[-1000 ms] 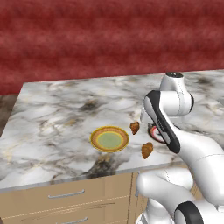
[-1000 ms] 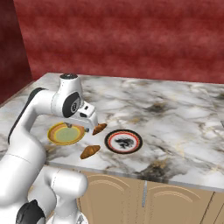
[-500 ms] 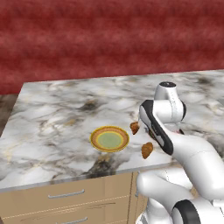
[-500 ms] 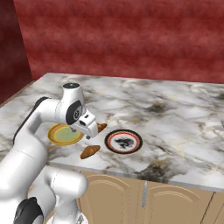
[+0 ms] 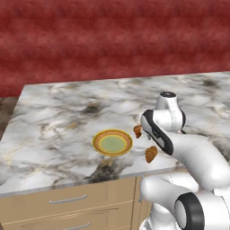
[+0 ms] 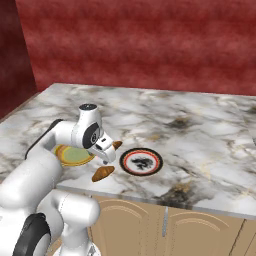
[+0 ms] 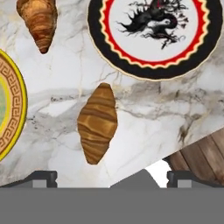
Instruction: Place the pastries on the plates.
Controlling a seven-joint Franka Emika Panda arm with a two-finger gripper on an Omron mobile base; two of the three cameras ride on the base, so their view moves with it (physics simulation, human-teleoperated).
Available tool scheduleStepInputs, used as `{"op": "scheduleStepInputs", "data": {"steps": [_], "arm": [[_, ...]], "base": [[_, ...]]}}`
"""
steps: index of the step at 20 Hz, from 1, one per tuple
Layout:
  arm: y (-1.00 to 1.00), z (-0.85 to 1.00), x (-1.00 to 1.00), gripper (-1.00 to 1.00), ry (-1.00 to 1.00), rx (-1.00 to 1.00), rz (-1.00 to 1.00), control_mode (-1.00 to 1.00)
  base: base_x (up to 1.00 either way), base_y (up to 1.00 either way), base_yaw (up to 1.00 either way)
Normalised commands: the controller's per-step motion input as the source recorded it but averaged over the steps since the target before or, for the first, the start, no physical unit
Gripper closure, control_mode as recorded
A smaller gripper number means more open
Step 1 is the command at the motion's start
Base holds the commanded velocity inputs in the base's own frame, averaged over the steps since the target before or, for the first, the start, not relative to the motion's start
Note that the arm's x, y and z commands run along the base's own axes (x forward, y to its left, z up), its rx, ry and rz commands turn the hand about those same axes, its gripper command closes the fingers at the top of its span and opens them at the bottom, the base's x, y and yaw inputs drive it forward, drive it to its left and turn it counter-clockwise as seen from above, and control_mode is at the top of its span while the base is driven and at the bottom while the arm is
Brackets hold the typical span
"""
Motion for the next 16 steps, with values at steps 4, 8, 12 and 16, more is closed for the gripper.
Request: {"op": "scheduleStepInputs", "data": {"steps": [4, 8, 12, 16], "arm": [[0.00, -0.32, 0.02, -1.00, 0.00, 0.00, -0.01, -1.00], [0.00, -0.29, 0.00, -1.00, 0.00, 0.00, -0.01, -1.00], [0.00, -0.31, 0.00, -1.00, 0.00, 0.00, -0.01, -1.00], [0.00, -0.34, 0.00, -1.00, 0.00, 0.00, -0.01, -1.00]], "base": [[0.00, 0.00, 0.00], [0.00, 0.00, 0.00], [0.00, 0.00, 0.00], [0.00, 0.00, 0.00]]}}
